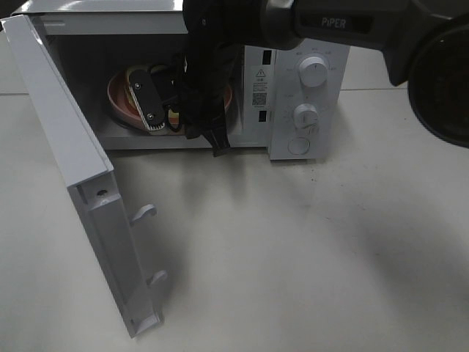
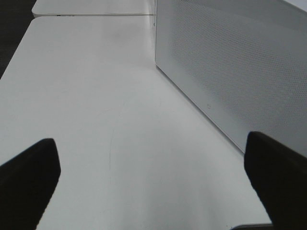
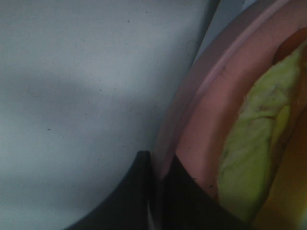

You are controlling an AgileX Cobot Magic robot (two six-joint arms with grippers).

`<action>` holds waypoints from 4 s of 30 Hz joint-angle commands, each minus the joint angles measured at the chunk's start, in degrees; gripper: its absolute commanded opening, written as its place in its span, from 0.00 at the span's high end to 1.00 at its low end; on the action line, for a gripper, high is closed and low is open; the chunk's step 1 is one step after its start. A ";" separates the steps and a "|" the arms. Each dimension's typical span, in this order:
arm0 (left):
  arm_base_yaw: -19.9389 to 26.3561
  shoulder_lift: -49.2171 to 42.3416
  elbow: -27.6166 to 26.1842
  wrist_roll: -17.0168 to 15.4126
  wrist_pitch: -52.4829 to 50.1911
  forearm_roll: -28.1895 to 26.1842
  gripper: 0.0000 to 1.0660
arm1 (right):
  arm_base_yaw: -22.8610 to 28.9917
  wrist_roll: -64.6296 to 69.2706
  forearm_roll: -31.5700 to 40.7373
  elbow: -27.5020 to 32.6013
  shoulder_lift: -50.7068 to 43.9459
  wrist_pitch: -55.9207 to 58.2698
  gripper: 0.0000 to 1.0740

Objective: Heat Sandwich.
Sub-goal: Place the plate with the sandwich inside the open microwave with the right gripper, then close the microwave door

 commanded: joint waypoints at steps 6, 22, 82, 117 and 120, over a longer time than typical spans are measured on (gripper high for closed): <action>0.11 -1.66 0.17 -0.52 -0.17 -0.11 0.05 | -0.52 2.18 -1.15 -5.73 3.09 0.46 0.98; 0.11 -1.66 0.17 -0.52 -0.17 -0.11 0.05 | -1.95 2.18 -1.20 -7.16 4.18 0.06 0.97; 0.11 -1.66 0.17 -0.52 -0.17 -0.11 0.05 | -1.95 12.66 1.43 28.53 -13.12 -32.14 0.28; 0.11 -1.66 0.17 -0.52 -0.17 -0.11 0.05 | -1.78 32.37 1.38 60.56 -39.76 -29.11 0.22; 0.11 -1.66 0.17 -0.52 -0.17 -0.11 0.05 | -1.78 37.30 1.38 63.25 -42.57 -26.59 0.23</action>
